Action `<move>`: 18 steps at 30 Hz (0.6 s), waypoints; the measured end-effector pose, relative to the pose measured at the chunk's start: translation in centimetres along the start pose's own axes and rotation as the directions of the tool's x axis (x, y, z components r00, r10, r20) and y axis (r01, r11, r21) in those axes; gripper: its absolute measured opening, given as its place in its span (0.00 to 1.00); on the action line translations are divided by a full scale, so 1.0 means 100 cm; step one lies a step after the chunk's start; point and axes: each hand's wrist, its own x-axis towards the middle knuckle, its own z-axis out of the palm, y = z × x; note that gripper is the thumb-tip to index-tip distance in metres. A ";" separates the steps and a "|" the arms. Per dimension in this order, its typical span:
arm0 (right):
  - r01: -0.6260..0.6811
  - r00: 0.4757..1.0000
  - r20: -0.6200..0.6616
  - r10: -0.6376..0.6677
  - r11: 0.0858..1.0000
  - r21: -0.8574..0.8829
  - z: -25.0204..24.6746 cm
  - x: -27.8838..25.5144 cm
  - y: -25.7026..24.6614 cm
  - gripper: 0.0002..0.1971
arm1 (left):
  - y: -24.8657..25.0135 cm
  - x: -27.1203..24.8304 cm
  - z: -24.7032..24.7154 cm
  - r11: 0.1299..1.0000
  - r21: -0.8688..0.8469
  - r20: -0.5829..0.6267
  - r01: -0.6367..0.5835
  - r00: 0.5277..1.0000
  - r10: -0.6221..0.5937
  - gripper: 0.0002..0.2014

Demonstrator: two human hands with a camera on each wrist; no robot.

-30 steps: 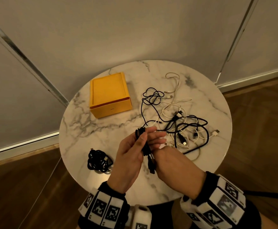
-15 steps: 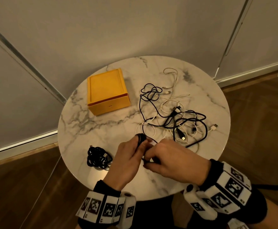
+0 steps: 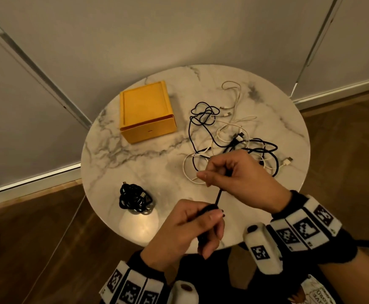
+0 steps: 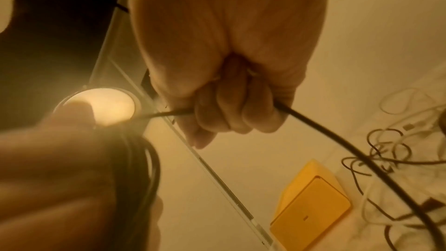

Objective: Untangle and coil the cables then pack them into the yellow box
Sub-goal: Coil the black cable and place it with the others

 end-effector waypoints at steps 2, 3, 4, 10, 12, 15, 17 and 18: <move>0.023 0.998 -0.053 -0.026 0.999 -0.046 0.006 0.000 -0.005 0.15 | 0.004 0.000 0.004 1.000 0.018 0.040 -0.004 0.999 0.004 0.13; 0.039 0.996 -0.078 -0.043 0.998 -0.055 0.007 0.001 -0.008 0.15 | 0.006 -0.001 0.005 1.000 0.023 0.056 -0.002 0.998 0.000 0.13; 0.058 0.993 -0.103 -0.064 0.997 -0.060 0.008 0.003 -0.011 0.15 | 0.008 -0.001 0.006 1.000 0.031 0.068 0.001 0.998 -0.003 0.14; 0.064 0.977 -0.207 -0.048 0.996 0.069 0.019 0.013 -0.002 0.22 | 0.039 -0.001 -0.012 0.948 -0.280 -0.157 -0.154 0.981 0.113 0.26; 0.013 0.985 -0.173 0.010 0.991 0.134 0.031 0.010 0.004 0.24 | 0.049 0.001 -0.027 0.887 -0.390 -0.338 -0.246 0.935 0.111 0.27; 0.024 0.994 -0.104 -0.022 1.000 0.013 0.049 0.006 0.005 0.22 | 0.054 0.003 -0.040 0.859 -0.380 -0.526 -0.345 0.844 0.106 0.24; 0.046 0.996 -0.080 -0.050 0.997 -0.055 0.057 0.008 0.004 0.19 | 0.052 0.005 -0.044 0.844 -0.372 -0.564 -0.385 0.817 0.124 0.19; 0.034 0.997 -0.063 -0.037 0.998 -0.052 0.059 0.009 0.004 0.17 | 0.050 0.006 -0.047 0.834 -0.373 -0.562 -0.406 0.814 0.146 0.16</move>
